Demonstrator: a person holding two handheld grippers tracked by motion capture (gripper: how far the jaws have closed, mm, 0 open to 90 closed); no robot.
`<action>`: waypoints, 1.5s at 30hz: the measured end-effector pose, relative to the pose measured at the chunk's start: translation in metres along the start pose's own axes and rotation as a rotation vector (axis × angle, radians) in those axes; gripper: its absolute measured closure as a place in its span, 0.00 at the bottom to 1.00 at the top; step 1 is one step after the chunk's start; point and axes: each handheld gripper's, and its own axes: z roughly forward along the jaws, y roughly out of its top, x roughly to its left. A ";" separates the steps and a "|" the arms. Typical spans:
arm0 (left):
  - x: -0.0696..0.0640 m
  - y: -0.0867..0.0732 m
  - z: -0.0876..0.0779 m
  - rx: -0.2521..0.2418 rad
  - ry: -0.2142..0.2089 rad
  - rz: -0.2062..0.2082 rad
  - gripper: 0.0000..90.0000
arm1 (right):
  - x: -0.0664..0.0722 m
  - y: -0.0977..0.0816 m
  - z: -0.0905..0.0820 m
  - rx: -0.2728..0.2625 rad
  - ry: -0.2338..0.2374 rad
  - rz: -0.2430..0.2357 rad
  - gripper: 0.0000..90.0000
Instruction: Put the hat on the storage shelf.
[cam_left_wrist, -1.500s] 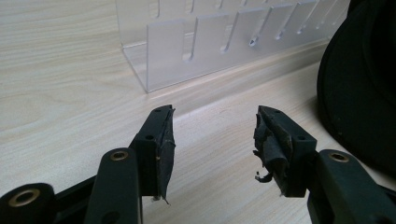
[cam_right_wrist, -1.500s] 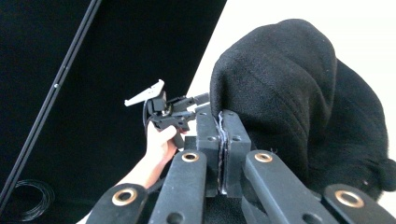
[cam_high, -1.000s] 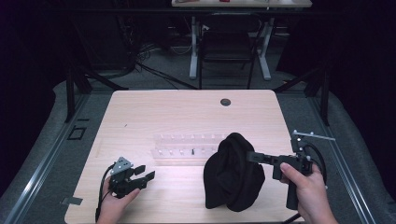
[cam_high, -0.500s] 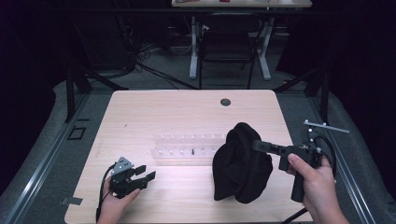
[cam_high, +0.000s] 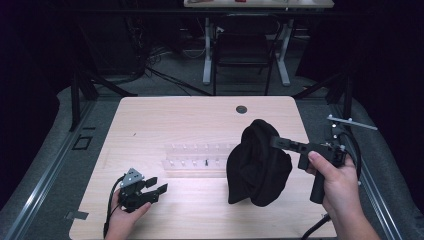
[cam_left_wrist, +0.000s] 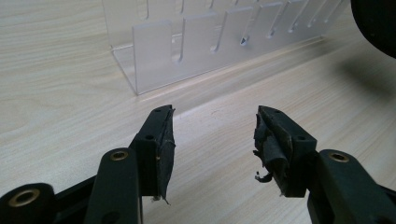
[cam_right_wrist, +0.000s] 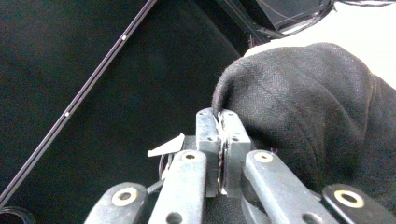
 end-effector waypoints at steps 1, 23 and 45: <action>0.000 0.000 0.000 0.002 0.002 0.001 0.53 | 0.000 0.003 0.000 -0.005 -0.003 -0.003 0.99; 0.000 0.001 0.001 -0.002 -0.003 0.005 0.53 | 0.004 0.040 0.021 -0.032 -0.055 -0.027 0.99; -0.001 0.002 0.001 -0.006 -0.013 0.010 0.53 | 0.001 0.065 0.071 -0.027 -0.070 -0.013 0.99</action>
